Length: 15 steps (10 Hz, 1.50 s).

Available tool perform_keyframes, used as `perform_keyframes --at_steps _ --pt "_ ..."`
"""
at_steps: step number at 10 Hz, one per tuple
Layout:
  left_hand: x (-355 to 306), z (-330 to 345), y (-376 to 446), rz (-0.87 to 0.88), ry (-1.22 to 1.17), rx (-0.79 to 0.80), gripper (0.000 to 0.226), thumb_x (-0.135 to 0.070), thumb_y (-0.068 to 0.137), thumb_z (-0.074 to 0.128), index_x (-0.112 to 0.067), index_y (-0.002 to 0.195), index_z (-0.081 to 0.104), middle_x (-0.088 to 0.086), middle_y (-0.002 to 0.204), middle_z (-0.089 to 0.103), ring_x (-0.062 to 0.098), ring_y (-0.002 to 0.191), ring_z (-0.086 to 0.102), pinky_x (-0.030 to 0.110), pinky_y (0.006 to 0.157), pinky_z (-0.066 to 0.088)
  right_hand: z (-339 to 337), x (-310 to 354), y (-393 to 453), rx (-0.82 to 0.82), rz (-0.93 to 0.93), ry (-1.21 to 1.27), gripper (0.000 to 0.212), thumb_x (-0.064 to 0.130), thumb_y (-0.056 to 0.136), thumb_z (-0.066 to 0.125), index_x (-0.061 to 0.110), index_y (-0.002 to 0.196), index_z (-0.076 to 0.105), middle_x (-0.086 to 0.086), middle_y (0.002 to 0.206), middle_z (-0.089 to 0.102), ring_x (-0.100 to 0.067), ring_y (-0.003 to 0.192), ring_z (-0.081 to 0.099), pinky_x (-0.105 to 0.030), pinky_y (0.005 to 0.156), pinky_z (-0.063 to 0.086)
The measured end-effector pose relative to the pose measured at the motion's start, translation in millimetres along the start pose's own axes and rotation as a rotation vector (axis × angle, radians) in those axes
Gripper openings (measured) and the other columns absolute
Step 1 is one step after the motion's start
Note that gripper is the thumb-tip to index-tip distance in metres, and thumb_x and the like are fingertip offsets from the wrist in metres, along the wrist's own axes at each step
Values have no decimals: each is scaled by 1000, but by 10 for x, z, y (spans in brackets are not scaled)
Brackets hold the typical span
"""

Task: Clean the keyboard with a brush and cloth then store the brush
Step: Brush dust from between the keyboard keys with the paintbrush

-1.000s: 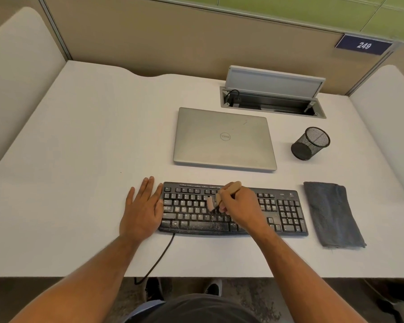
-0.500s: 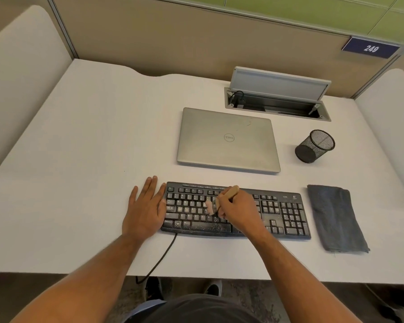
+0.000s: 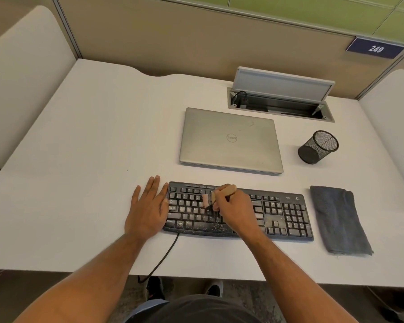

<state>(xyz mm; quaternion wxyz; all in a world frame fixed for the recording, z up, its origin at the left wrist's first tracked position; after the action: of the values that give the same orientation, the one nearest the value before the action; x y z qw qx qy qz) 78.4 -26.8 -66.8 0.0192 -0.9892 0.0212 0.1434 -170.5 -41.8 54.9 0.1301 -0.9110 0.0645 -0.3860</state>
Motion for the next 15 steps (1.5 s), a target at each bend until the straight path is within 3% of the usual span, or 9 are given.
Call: perform_keyframes --at_steps 2,3,4,5,8,9,10,11,15 --pt "6 17 -3 2 8 -14 61 -42 104 13 -25 162 24 0 170 12 14 158 2 49 127 8 -2 -5 42 72 10 -47 36 29 104 53 17 77 73 0 67 74 -19 67 74 -45 74 64" --pt "6 25 2 8 19 -12 60 -42 105 13 -25 162 22 0 171 12 14 158 1 49 127 9 46 45 6 40 -1 129 23 34 106 55 29 91 71 7 75 77 -15 73 75 -43 74 65" --pt "8 26 2 8 21 -16 60 -42 105 14 -25 162 23 0 170 12 14 158 2 50 127 9 128 50 -32 56 2 80 26 32 107 51 28 90 71 3 75 76 -16 73 75 -43 73 64" --pt "9 32 -3 10 16 -29 60 -42 105 15 -24 161 26 1 170 15 16 158 5 51 127 12 123 60 3 99 15 22 28 28 105 53 17 88 73 -2 72 75 -21 71 75 -46 74 64" --pt "2 26 1 10 3 -29 61 -42 105 13 -24 161 26 1 170 15 15 158 4 50 127 11 131 60 33 90 26 -2 32 29 104 54 13 84 74 -4 70 75 -25 72 75 -49 73 64" --pt "8 29 1 9 8 -28 61 -42 105 13 -25 161 26 1 170 15 15 158 4 50 127 11 147 125 24 56 -11 145 22 32 106 56 31 91 71 8 75 77 -13 75 75 -42 76 65" --pt "4 26 -2 11 -2 -43 59 -40 105 18 -23 160 32 3 169 20 16 157 10 51 126 13 230 133 -16 51 -9 195 19 30 105 56 35 93 70 8 78 77 -12 78 75 -43 76 64" --pt "5 25 -2 11 -1 -45 59 -39 105 19 -23 160 33 3 169 21 16 157 10 50 126 13 288 137 -61 54 17 175 20 25 103 57 28 88 70 1 73 76 -21 74 74 -42 67 61" --pt "10 30 -5 14 3 -51 59 -40 105 18 -24 160 32 3 169 21 16 157 10 50 126 13 265 203 23 69 -8 47 29 28 102 55 18 82 74 -3 71 75 -22 71 74 -45 71 64"
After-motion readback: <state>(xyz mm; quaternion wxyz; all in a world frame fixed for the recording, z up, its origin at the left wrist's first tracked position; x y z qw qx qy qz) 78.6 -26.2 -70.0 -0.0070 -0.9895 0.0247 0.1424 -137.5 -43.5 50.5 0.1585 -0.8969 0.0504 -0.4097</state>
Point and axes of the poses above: each hand's wrist, its own y-axis towards the middle knuckle, its own z-axis out of the palm, x = y × z, the point moved 2 cm from there along y, towards the middle knuckle
